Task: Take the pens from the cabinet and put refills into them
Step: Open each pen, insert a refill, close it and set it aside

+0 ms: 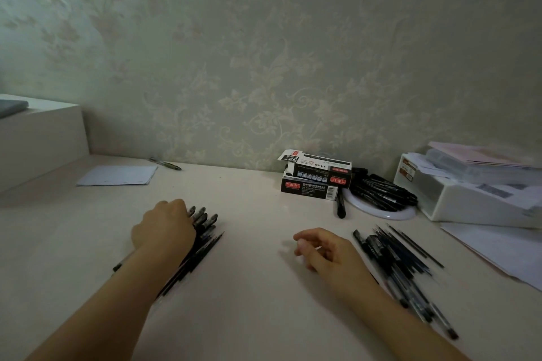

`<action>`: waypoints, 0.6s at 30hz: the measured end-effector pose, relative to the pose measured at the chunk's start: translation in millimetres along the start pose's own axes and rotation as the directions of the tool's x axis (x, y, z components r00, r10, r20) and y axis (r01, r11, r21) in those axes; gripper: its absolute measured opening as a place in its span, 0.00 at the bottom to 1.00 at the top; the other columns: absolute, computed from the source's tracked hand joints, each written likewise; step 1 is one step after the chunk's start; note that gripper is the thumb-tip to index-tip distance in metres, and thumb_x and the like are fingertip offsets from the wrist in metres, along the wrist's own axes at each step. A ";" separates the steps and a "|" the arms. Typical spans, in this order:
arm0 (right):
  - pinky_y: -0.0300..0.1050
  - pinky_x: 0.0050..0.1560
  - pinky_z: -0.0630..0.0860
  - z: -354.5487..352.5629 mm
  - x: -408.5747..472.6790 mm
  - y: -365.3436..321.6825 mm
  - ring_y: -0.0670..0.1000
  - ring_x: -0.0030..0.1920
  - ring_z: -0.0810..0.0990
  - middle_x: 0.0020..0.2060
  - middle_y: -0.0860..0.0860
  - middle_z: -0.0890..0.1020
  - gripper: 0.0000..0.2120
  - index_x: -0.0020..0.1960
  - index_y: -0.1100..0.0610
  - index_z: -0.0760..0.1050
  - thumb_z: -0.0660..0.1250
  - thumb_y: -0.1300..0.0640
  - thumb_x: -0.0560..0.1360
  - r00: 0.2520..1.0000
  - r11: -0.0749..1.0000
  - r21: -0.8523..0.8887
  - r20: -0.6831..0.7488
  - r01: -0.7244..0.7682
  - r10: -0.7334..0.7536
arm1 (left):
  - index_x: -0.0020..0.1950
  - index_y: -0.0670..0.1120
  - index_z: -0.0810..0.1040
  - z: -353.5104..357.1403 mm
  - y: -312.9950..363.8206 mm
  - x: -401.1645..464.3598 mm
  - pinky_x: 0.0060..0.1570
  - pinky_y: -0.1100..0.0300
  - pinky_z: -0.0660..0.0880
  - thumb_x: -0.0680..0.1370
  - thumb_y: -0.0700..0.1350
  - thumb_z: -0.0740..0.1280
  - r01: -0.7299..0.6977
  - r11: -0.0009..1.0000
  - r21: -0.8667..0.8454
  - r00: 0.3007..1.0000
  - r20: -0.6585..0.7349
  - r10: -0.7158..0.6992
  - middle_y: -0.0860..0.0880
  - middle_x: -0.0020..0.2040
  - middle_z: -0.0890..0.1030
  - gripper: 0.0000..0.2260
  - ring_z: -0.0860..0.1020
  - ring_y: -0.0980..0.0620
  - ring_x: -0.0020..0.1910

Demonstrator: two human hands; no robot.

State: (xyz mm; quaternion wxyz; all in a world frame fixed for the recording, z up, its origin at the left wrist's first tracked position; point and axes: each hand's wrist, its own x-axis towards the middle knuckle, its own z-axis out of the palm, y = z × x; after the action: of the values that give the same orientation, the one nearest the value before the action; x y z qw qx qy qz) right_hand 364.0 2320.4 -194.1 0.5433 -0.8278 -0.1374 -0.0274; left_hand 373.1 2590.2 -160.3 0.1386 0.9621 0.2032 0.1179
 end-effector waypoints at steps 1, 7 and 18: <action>0.35 0.45 0.77 0.0 0.0 0.1 0.40 0.39 0.81 0.42 0.42 0.85 0.05 0.52 0.45 0.80 0.66 0.51 0.79 1.000 1.000 -0.007 0.000 0.003 -0.003 | 0.54 0.46 0.75 -0.1 0.7 -0.4 0.52 0.52 0.74 0.80 0.44 0.59 0.000 1.000 0.010 1.000 0.002 0.000 0.46 0.51 0.74 0.07 0.75 0.45 0.52; 0.32 0.38 0.75 -9.5 -1.2 -5.5 0.41 0.38 0.80 0.39 0.44 0.83 0.03 0.46 0.46 0.80 0.70 0.54 0.76 0.984 0.980 -0.190 -0.159 0.052 -0.083 | 0.54 0.46 0.73 -4.9 6.0 -3.8 0.48 0.53 0.73 0.81 0.46 0.58 -0.042 0.997 0.066 0.995 -0.087 0.047 0.47 0.49 0.72 0.07 0.73 0.47 0.47; 0.41 0.48 0.73 -36.0 -8.8 -4.0 0.47 0.46 0.72 0.49 0.49 0.73 0.09 0.50 0.54 0.72 0.62 0.48 0.80 0.982 0.553 -0.812 -0.171 -0.184 0.076 | 0.39 0.55 0.75 26.2 63.1 -61.2 0.32 0.71 0.68 0.75 0.49 0.67 -0.457 0.765 -0.454 0.883 -0.126 0.452 0.56 0.36 0.78 0.05 0.74 0.61 0.32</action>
State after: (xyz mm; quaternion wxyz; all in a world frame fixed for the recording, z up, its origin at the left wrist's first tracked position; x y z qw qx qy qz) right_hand 358.3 2287.5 -177.5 0.1014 -0.9901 -0.0154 -0.0959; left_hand 348.8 2503.1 -175.4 0.3342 0.9188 -0.0699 0.1980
